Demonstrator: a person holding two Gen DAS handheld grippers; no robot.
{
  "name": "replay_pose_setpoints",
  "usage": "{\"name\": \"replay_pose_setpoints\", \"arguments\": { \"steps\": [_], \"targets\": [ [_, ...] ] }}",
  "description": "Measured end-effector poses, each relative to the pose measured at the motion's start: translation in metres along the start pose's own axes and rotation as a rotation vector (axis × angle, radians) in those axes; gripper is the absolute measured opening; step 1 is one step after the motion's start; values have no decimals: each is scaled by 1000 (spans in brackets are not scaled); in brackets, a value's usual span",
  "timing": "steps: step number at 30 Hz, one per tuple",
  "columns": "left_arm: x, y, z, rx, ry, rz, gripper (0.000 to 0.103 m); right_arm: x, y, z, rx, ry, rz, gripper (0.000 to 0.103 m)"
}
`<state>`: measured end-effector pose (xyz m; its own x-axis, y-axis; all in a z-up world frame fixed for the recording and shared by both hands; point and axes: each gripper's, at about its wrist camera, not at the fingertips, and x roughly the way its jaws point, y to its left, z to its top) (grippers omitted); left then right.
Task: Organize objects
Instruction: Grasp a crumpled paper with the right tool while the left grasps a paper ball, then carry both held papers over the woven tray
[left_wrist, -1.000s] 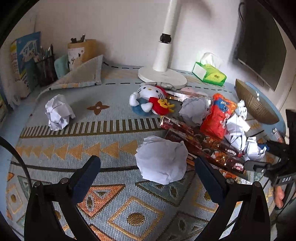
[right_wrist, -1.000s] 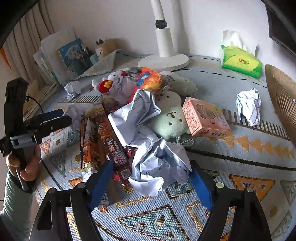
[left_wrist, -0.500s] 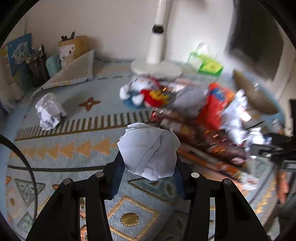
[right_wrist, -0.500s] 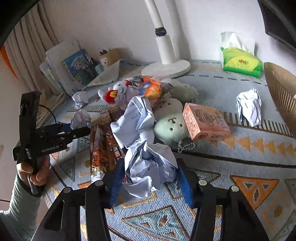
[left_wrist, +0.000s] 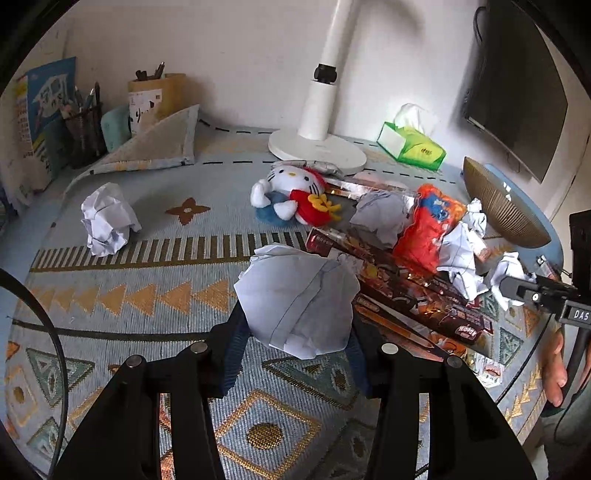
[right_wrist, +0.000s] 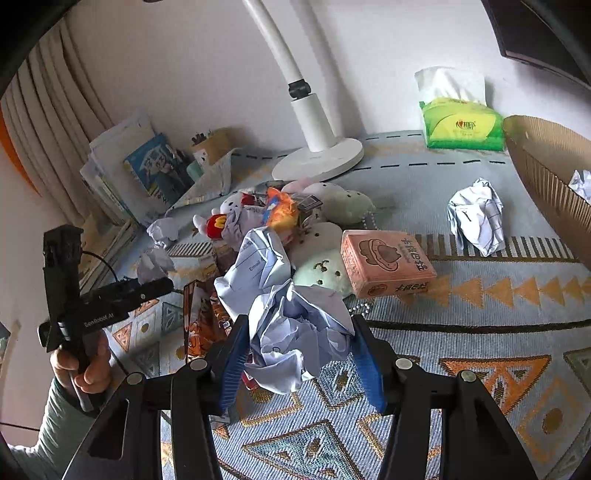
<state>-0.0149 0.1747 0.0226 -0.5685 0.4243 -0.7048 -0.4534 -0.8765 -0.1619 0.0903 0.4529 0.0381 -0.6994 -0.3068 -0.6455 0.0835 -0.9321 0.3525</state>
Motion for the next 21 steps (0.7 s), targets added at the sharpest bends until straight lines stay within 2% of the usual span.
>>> {"name": "replay_pose_setpoints", "arguments": {
  "steps": [4, 6, 9, 10, 14, 17, 18, 21],
  "targets": [
    [2, -2, -1, 16, 15, 23, 45, -4, -2, -1, 8, -22, -39, 53],
    [2, -8, 0, 44, 20, 66, 45, -8, -1, -2, 6, -34, -77, 53],
    [-8, -29, 5, 72, 22, 53, 45, -16, -2, -3, 16, -53, -128, 53],
    [-17, -44, 10, 110, 11, 44, 45, -21, -3, -5, 23, -60, -150, 53],
    [-41, -99, 35, 229, -19, -26, 45, -58, -14, -6, 50, -103, -170, 53],
    [-54, -152, 64, 298, -47, -72, 45, -103, -22, 5, 29, -172, -236, 53],
    [-56, -163, 70, 305, -54, -84, 45, -124, -27, 12, 23, -209, -272, 53],
    [-56, -208, 103, 272, -60, -187, 45, -178, -46, 31, 37, -313, -355, 53]
  ]
}}
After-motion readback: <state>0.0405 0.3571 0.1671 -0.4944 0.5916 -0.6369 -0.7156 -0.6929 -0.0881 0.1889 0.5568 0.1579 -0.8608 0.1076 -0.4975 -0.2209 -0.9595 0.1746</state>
